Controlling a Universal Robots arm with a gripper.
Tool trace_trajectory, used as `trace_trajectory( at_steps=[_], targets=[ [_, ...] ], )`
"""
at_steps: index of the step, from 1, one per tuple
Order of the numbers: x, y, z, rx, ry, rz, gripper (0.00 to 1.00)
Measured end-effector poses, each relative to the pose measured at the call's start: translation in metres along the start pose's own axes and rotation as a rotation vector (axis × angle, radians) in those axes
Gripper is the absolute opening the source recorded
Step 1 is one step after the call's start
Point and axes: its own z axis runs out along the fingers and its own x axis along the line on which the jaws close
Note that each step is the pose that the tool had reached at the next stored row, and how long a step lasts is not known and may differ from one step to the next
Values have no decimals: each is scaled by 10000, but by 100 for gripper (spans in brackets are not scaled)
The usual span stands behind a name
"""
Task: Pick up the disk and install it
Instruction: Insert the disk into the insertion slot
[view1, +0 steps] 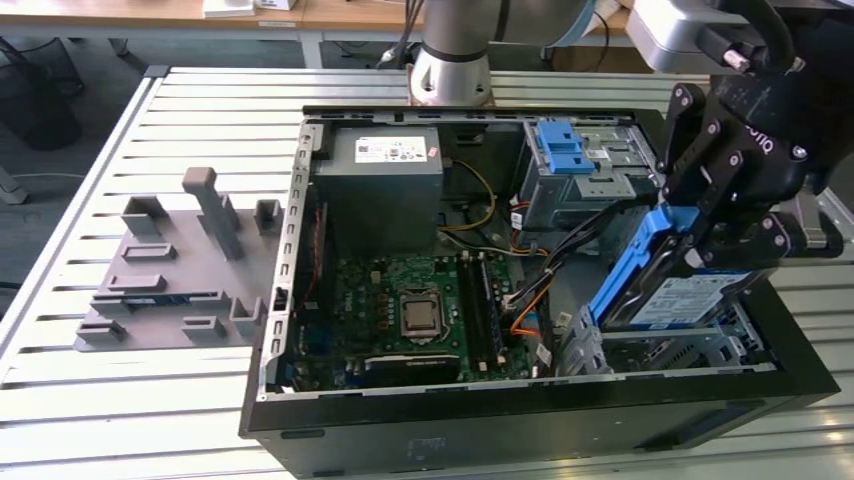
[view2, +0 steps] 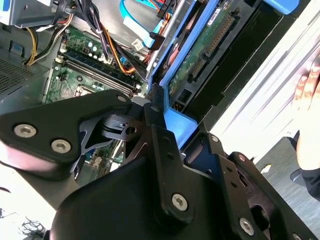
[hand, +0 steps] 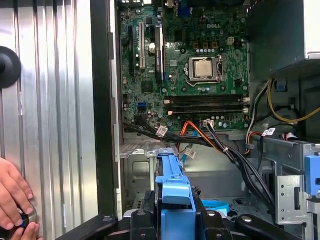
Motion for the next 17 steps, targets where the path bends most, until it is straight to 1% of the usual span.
trace_trajectory(
  at_steps=[7,17],
  targets=[
    [4,-7,40,0,1,0,36],
    [7,-11,115,0,0,0,36]
  ],
)
